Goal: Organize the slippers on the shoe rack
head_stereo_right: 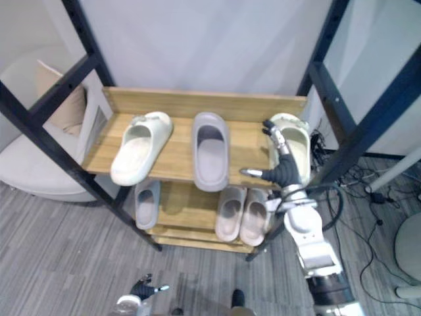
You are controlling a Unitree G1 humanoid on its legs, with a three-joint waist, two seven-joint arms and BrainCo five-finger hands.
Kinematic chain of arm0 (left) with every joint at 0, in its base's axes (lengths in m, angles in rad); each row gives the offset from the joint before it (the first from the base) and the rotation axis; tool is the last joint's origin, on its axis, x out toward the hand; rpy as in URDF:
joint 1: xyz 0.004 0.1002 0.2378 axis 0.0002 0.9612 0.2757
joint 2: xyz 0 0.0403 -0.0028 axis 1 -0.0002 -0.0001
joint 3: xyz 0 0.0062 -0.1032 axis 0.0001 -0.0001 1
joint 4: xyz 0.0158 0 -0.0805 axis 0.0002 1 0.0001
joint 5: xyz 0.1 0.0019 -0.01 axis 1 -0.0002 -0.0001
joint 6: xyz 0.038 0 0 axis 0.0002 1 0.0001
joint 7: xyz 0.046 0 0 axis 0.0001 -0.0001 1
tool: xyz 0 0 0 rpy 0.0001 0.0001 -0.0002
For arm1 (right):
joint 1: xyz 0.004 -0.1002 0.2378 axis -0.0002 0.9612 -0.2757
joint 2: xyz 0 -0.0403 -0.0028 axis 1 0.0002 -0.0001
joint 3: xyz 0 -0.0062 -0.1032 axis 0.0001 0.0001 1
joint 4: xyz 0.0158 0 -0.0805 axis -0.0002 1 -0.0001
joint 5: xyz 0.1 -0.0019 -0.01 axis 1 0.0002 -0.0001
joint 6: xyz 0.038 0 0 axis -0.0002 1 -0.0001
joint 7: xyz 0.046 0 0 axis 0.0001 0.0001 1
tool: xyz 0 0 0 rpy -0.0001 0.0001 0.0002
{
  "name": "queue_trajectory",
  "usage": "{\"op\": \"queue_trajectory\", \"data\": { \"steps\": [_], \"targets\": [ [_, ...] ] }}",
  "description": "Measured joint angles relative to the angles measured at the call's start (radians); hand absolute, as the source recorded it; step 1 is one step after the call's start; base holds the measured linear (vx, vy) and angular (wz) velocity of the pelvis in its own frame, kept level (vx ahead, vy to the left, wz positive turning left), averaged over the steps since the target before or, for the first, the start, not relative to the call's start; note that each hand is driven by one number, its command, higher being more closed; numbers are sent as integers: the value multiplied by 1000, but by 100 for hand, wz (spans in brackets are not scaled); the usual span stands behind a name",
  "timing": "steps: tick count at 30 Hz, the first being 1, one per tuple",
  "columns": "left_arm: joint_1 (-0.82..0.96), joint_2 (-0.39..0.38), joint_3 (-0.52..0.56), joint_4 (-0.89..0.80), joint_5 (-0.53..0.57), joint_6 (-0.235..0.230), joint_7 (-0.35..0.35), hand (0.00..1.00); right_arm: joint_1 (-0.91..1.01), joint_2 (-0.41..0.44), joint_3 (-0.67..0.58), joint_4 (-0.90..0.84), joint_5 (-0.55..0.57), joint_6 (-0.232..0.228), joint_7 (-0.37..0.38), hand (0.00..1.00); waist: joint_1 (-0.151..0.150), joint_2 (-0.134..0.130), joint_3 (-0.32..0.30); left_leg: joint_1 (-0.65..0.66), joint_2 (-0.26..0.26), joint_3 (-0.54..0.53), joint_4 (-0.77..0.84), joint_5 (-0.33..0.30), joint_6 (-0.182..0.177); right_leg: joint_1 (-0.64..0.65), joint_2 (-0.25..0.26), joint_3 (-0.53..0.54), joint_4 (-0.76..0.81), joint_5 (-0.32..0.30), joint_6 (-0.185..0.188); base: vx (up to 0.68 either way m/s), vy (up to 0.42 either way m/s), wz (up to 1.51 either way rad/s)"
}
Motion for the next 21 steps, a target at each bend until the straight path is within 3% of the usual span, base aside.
{"op": "queue_trajectory", "data": {
  "steps": [21],
  "targets": [
    [19,32,7,-20,-38,0,-3,0,-235,-28,126,235,-1,35,4,0,10,-25,16,-34,1,-29,-20,30,-13,1,8,-18,-60,46,-14,-39,-9,2]
  ]
}}
